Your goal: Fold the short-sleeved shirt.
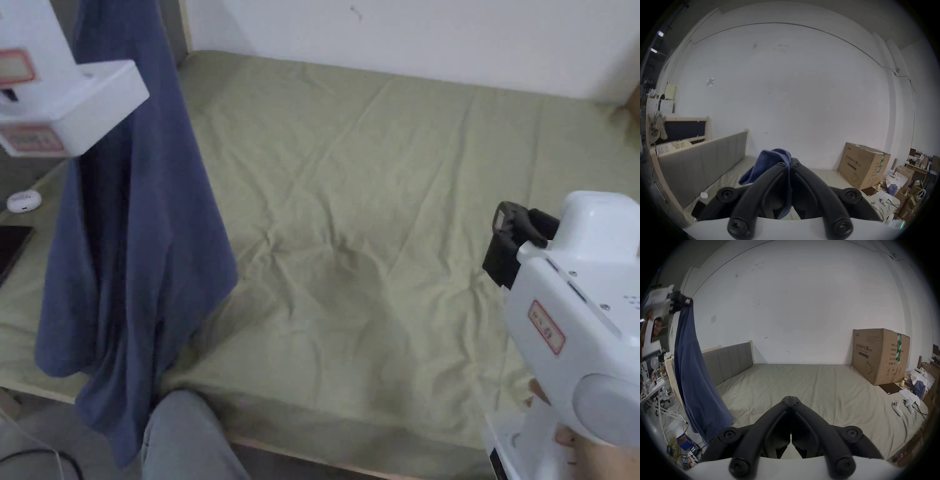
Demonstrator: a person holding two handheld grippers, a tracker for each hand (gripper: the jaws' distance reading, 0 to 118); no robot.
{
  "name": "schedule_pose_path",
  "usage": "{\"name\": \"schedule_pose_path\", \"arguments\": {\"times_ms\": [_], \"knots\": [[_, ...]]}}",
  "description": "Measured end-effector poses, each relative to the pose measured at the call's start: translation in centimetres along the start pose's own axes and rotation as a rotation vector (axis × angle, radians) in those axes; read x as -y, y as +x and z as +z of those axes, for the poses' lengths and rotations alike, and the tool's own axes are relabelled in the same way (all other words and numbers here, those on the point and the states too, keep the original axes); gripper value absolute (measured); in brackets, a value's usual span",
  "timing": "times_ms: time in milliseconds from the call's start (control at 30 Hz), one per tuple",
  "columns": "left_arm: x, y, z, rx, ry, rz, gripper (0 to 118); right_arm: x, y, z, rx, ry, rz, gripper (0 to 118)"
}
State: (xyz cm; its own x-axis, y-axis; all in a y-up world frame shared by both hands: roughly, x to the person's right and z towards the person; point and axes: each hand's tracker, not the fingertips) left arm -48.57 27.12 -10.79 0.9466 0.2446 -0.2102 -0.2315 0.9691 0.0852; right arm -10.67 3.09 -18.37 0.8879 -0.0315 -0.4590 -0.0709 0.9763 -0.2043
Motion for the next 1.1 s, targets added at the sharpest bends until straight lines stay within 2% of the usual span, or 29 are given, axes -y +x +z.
{"name": "schedule_pose_path", "arguments": {"times_ms": [100, 267, 333, 467, 667, 800, 867, 933, 1100], "knots": [[-3.5, 2.5, -2.3, 0.066, 0.005, 0.051, 1, -0.6, 0.9, 0.7, 0.017, 0.022, -0.003, 0], [-9.4, 8.7, -5.2, 0.137, 0.079, -0.023, 1, -1.2, 2.7, 1.9, 0.068, 0.054, -0.007, 0], [-11.3, 11.1, -5.7, 0.164, 0.123, 0.005, 1, -1.3, 3.6, 2.2, 0.088, 0.057, -0.01, 0], [-13.8, 14.9, -6.3, 0.196, 0.187, 0.008, 1, -1.4, 5.2, 2.6, 0.132, 0.055, -0.031, 0], [-14.9, 19.2, -7.9, 0.246, 0.174, -0.03, 1, -1.4, 7.3, 3.1, 0.175, 0.054, -0.058, 0], [-11.1, 20.6, -10.0, 0.291, 0.072, -0.111, 1, -1.1, 7.9, 3.3, 0.19, 0.058, -0.077, 0], [-7.7, 20.9, -11.4, 0.295, -0.001, -0.158, 1, -1.6, 5.6, 3.7, 0.19, 0.051, -0.086, 0], [-2.8, 20.9, -13.3, 0.295, -0.112, -0.199, 1, -1.3, 5.1, 3.6, 0.188, 0.031, -0.088, 0], [12.3, 19.3, -18.0, 0.263, -0.419, -0.198, 1, -0.6, 4.0, 3.8, 0.186, -0.002, -0.087, 0]]}}
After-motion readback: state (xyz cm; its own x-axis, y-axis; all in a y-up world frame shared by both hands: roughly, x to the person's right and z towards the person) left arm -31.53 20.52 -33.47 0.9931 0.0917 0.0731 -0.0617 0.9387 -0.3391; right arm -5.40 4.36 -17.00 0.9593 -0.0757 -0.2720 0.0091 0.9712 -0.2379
